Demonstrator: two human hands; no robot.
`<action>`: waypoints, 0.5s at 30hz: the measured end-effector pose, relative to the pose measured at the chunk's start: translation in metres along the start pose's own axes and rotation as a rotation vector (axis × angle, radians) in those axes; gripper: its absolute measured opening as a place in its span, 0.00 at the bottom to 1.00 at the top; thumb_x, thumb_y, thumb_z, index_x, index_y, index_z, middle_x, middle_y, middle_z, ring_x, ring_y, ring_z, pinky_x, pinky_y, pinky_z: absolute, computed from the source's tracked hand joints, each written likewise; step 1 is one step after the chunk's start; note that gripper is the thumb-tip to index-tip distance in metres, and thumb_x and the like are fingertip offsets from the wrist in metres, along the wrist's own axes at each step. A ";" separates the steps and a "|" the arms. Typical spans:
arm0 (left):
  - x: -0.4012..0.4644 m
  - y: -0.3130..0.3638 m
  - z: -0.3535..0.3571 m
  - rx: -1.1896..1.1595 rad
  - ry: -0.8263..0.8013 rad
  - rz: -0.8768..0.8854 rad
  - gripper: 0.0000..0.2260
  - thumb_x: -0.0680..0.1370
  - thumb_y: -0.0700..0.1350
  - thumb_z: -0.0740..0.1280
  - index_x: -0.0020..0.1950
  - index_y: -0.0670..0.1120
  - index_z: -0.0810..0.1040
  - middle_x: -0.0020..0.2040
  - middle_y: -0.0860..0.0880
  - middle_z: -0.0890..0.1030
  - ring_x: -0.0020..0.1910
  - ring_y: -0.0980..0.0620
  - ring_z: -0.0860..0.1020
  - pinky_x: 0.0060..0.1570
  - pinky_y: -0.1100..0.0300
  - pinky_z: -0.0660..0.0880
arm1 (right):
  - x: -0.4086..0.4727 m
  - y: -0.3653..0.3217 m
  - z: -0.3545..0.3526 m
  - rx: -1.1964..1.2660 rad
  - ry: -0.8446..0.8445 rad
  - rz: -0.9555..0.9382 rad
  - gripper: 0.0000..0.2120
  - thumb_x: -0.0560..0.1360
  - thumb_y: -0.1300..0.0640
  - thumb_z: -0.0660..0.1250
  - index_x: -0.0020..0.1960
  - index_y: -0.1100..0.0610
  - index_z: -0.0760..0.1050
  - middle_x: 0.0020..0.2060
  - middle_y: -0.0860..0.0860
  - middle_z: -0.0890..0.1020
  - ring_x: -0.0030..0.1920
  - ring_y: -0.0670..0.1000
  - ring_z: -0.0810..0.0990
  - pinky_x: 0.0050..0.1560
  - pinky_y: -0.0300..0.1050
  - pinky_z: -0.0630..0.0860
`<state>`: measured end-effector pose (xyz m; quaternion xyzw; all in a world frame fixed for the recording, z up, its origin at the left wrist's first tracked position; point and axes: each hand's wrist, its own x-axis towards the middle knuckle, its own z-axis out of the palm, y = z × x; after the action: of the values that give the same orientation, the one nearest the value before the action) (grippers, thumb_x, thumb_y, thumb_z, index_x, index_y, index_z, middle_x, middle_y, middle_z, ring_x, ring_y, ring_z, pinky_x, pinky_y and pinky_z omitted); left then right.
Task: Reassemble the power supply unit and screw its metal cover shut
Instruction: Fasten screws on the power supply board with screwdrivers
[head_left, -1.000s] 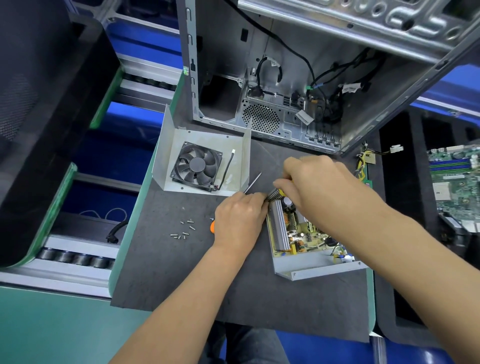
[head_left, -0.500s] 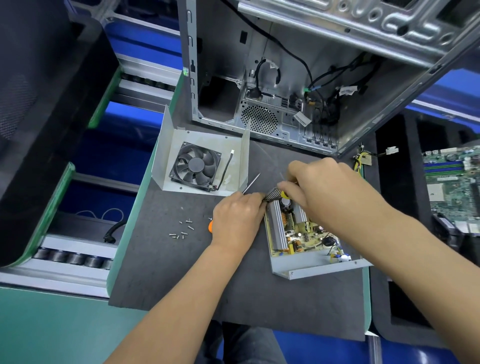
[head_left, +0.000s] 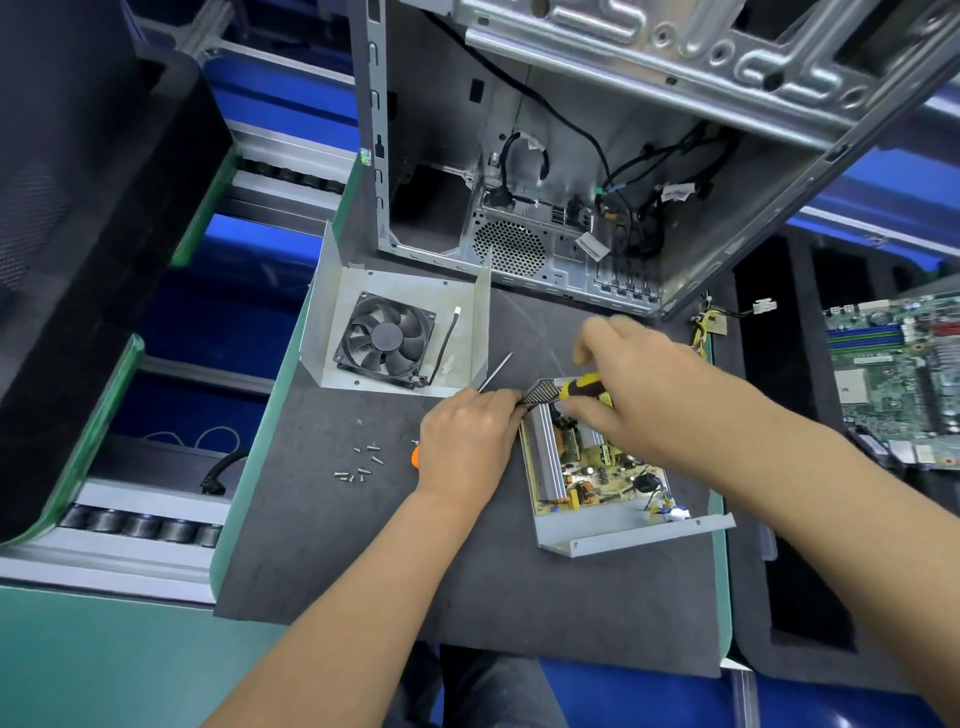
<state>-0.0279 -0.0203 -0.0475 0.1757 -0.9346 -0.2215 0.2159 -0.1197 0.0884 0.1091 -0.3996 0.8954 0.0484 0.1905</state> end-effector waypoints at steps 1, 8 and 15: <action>0.000 0.001 -0.001 -0.009 -0.014 -0.010 0.07 0.66 0.45 0.82 0.39 0.48 0.85 0.26 0.50 0.76 0.26 0.50 0.75 0.23 0.62 0.67 | 0.000 -0.001 -0.001 0.030 -0.008 -0.029 0.11 0.79 0.48 0.65 0.55 0.52 0.67 0.50 0.51 0.70 0.50 0.58 0.76 0.48 0.52 0.74; 0.001 0.004 -0.006 -0.033 -0.109 -0.092 0.10 0.66 0.36 0.80 0.41 0.48 0.86 0.27 0.46 0.75 0.26 0.45 0.76 0.22 0.59 0.69 | 0.011 -0.002 -0.004 -0.092 0.086 -0.066 0.13 0.81 0.46 0.62 0.54 0.55 0.77 0.42 0.52 0.77 0.50 0.58 0.77 0.44 0.45 0.64; 0.000 0.007 -0.009 -0.060 -0.145 -0.120 0.10 0.69 0.35 0.76 0.46 0.48 0.86 0.30 0.45 0.78 0.29 0.42 0.78 0.25 0.57 0.71 | 0.005 -0.007 0.003 -0.047 0.112 0.019 0.16 0.80 0.43 0.62 0.53 0.57 0.73 0.44 0.54 0.73 0.46 0.62 0.76 0.42 0.50 0.70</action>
<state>-0.0255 -0.0178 -0.0366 0.2084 -0.9285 -0.2740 0.1394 -0.1164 0.0805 0.1053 -0.3974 0.9071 0.0489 0.1301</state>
